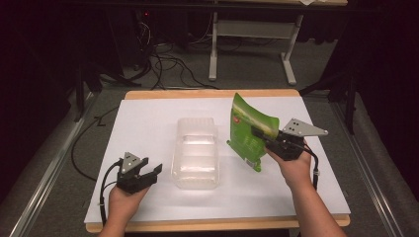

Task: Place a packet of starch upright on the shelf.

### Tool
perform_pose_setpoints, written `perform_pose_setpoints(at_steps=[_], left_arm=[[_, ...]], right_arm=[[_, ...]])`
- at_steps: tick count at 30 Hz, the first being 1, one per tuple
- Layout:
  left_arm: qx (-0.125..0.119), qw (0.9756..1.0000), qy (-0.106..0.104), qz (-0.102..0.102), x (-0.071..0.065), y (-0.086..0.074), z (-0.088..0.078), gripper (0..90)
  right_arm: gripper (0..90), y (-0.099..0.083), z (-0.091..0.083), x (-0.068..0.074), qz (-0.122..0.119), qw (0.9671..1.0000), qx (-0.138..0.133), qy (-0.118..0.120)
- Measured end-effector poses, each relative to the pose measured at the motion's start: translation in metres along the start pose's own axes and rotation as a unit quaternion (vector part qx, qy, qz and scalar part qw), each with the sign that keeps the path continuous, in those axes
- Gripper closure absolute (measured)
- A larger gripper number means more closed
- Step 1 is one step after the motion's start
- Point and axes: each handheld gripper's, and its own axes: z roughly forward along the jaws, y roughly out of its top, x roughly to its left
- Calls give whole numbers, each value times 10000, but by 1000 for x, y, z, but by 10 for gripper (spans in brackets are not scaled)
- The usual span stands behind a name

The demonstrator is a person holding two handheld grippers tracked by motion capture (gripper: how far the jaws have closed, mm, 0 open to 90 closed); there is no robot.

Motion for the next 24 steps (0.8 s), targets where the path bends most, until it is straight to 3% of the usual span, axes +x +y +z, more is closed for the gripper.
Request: perform_pose_setpoints(at_steps=[4,6,12,15,16,24], left_arm=[[12,10000,20,18,-1,0,1,416],[19,10000,20,10,0,-1,1,416],[11,10000,34,-18,0,-1,1,416],[5,10000,47,-36,1,-1,0,416],[4,10000,51,-39,1,-1,0,416],[36,9999,98,-34,2,-2,1,416]], right_arm=[[900,18,18,15,-149,9993,-96,324],[900,21,21,17,-179,9992,-94,349],[900,35,45,35,-339,9963,-178,767],[900,39,56,42,-359,9936,-192,1050],[900,42,64,45,-392,9909,-144,1283],[900,49,89,50,-661,9835,21,1685]])
